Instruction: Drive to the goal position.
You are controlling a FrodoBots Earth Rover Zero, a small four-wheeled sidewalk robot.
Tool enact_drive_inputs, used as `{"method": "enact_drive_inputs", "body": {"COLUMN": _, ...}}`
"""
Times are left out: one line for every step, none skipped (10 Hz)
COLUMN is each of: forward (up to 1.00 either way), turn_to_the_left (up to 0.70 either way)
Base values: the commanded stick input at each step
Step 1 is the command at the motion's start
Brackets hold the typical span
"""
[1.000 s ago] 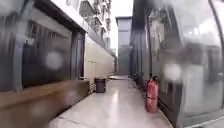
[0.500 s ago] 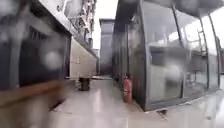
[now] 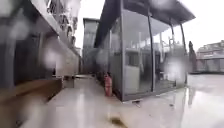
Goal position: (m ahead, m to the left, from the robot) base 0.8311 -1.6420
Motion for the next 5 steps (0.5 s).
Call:
{"method": "enact_drive_inputs", "body": {"forward": -0.7, "turn_to_the_left": 0.27}}
{"method": "enact_drive_inputs", "body": {"forward": -0.7, "turn_to_the_left": 0.27}}
{"method": "enact_drive_inputs", "body": {"forward": -0.7, "turn_to_the_left": 0.12}}
{"method": "enact_drive_inputs", "body": {"forward": -0.37, "turn_to_the_left": 0.0}}
{"method": "enact_drive_inputs", "body": {"forward": 0.0, "turn_to_the_left": 0.0}}
